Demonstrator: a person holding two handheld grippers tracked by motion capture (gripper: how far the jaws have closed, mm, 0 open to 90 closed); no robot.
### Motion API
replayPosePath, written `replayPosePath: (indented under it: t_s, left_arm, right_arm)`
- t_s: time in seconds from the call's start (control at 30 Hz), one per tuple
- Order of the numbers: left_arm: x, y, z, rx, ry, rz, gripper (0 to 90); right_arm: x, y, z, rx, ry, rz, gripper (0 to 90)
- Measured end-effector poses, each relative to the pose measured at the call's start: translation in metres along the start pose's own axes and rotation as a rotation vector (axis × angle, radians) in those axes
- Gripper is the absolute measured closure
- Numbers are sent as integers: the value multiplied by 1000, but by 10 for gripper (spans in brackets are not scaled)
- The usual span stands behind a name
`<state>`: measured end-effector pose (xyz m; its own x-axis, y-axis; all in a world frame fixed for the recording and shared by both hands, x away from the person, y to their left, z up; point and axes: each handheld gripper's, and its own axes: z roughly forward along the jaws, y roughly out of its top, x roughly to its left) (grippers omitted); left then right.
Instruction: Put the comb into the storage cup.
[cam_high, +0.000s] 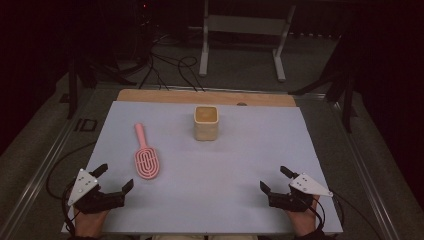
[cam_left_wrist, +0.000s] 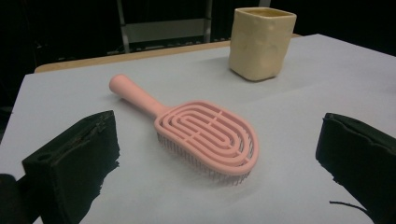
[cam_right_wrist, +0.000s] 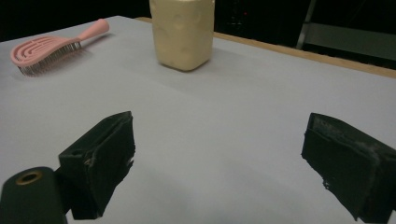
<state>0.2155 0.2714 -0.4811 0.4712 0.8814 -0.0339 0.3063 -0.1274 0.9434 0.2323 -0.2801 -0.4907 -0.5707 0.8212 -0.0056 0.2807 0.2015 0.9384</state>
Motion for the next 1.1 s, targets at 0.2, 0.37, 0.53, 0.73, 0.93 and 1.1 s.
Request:
replayPosePath:
  t_s: [0.2, 0.37, 0.53, 0.73, 0.93, 1.1]
  left_arm:
    - [0, 0, 0, 2, 2, 2, 0]
    - [0, 1, 1, 5, 6, 3, 0]
    - [1, 2, 1, 6, 12, 4, 1]
    - [4, 4, 6, 19, 20, 2, 1]
    - [6, 5, 7, 24, 29, 1, 1]
    - [10, 4, 8, 32, 36, -8, 7]
  right_arm:
    - [0, 0, 0, -3, -2, 1, 93]
    - [0, -2, 3, 6, -5, 8, 94]
    - [0, -2, 5, 13, -9, 2, 94]
    - [0, -3, 5, 12, -19, -2, 94]
    - [0, -3, 5, 10, -20, -1, 94]
    - [0, -3, 5, 9, -20, -1, 94]
